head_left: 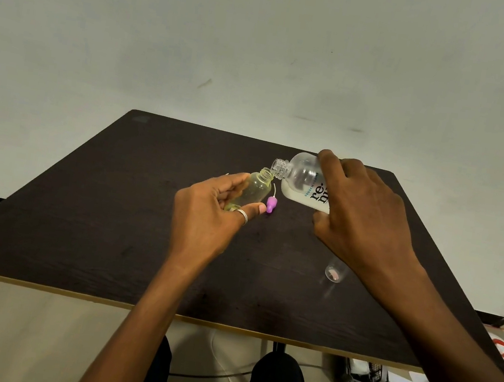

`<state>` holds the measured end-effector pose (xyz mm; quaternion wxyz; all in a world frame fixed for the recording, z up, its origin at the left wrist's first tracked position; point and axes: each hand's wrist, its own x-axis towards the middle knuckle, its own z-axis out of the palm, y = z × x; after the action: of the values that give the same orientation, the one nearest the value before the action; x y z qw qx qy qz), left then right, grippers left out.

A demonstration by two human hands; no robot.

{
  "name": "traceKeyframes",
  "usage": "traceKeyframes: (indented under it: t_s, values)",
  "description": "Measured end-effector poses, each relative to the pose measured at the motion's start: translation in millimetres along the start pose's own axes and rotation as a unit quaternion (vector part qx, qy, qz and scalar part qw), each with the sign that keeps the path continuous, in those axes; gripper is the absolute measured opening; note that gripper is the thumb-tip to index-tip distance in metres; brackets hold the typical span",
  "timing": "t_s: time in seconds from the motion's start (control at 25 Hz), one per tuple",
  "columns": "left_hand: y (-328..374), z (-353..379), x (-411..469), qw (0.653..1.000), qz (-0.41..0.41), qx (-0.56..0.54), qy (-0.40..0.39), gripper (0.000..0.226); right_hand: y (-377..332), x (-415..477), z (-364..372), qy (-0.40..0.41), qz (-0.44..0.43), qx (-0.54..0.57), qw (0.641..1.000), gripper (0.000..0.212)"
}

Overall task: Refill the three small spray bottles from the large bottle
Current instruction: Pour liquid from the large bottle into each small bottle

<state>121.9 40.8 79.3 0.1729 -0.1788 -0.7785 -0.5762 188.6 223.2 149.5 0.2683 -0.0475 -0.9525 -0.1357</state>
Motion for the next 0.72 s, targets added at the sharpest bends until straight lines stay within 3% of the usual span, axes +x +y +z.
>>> traceKeyframes:
  t_s: [0.72]
  values:
    - [6.9, 1.0, -2.4, 0.999, -0.007, -0.030, -0.017, 0.058, 3.1, 2.3, 1.7, -0.002, -0.009, -0.001, 1.000, 0.071]
